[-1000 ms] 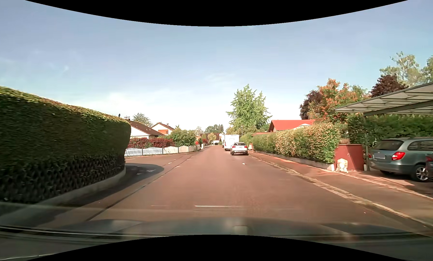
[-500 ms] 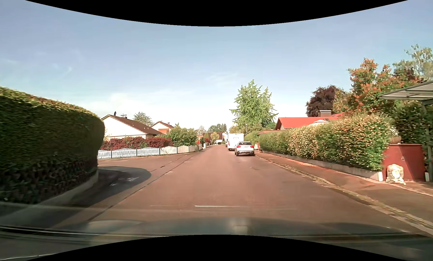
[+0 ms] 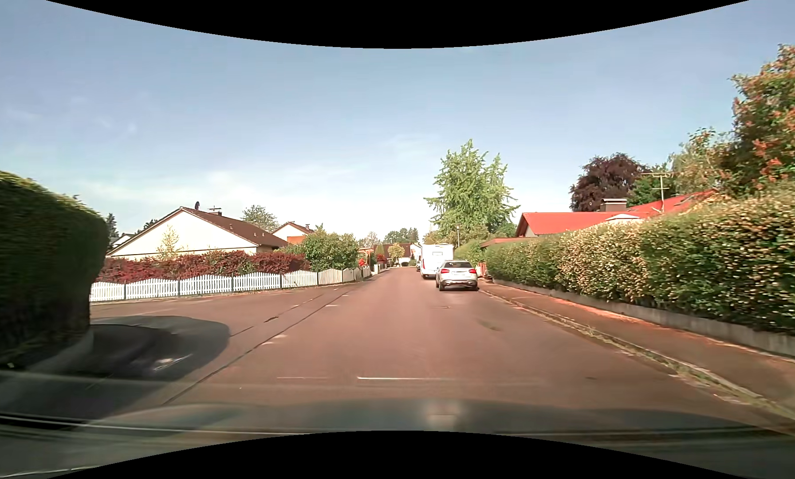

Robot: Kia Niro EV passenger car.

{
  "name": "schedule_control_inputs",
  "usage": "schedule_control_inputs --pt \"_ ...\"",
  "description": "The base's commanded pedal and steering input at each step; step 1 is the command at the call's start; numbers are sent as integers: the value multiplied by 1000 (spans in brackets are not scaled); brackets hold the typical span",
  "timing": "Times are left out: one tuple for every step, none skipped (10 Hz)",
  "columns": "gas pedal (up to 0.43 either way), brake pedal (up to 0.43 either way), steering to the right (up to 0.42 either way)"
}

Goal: Follow the waypoints while adhering to traffic rules and regulations

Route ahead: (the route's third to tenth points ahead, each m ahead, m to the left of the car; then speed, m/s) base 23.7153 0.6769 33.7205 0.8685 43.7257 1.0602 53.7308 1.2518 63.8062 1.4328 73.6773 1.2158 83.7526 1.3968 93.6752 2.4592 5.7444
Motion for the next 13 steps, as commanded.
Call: schedule_control_inputs --pt "130 0 -12" --pt "118 0 -14" --pt "118 0 -15" --pt "118 0 -14" --pt "118 0 -14" --pt "118 0 -14" --pt "118 0 -13" --pt "118 0 -13" --pt "118 0 -12" --pt "118 0 -11" --pt "118 0 -10" --pt "110 0 -11" --pt "110 0 -10"
